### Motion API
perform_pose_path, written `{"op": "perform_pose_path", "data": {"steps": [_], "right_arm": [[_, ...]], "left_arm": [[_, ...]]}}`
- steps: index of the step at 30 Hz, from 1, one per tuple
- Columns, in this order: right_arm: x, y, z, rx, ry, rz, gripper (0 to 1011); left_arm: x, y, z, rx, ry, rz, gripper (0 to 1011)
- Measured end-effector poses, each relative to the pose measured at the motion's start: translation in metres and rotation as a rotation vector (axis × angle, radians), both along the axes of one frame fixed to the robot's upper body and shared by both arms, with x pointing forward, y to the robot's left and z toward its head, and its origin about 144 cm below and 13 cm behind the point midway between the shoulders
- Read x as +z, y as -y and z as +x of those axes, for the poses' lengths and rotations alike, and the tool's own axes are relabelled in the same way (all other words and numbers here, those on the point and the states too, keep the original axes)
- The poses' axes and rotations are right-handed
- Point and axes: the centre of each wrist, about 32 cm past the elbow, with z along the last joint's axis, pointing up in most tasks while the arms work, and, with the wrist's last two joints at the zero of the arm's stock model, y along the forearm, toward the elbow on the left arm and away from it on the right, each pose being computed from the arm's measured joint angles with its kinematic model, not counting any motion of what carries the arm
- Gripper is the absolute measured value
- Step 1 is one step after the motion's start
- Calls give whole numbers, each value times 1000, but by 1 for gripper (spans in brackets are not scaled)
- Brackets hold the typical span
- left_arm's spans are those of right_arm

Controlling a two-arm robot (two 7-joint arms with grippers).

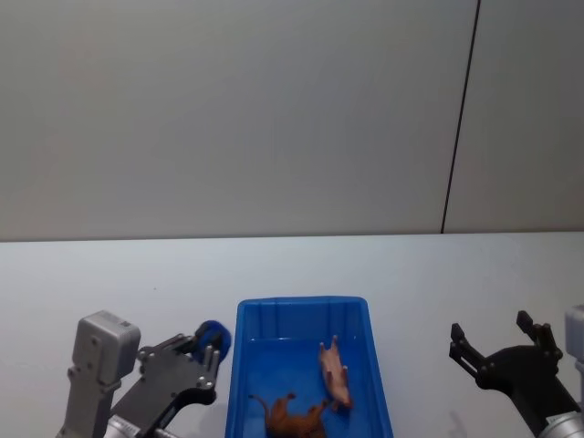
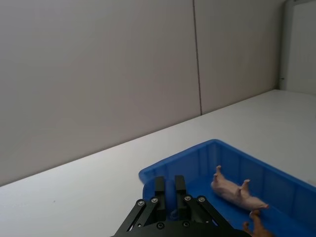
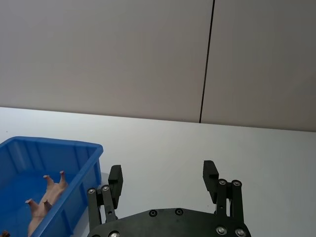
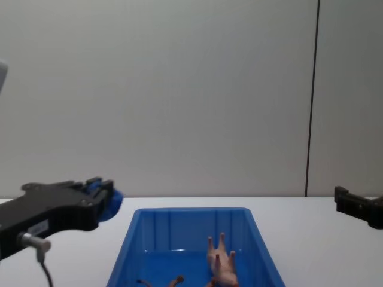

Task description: Pick up the two dolls from the table and place them into the box.

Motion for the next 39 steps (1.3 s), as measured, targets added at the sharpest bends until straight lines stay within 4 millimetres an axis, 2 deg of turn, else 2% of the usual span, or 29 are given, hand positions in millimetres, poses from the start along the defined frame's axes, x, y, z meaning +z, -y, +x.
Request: {"op": "perform_pose_path", "data": {"steps": [10,18,19,22,25,26,29,31,35,39], "right_arm": [[0,0,0,0,0,0,1001],[0,0,0,0,0,0,1001],[0,0,0,0,0,0,1001],[0,0,0,0,0,0,1001],[0,0,0,0,0,0,1001],[0,0,0,0,0,0,1001],[0,0,0,0,0,0,1001],[0,0,0,0,0,0,1001],[0,0,0,0,0,0,1001],[0,0,0,0,0,0,1001]], "left_arm": [[8,6,18,-151,39,-16,116],[13,14,35,-274,54,-23,343],[14,15,38,-301,55,-22,405],[15,17,43,-332,57,-22,464],[17,22,52,-397,60,-21,603],[17,22,52,-397,60,-21,603],[19,27,61,-449,63,-20,726],[20,28,64,-467,65,-19,758],[22,32,70,-505,66,-18,908],[23,34,73,-525,67,-17,979]]}}
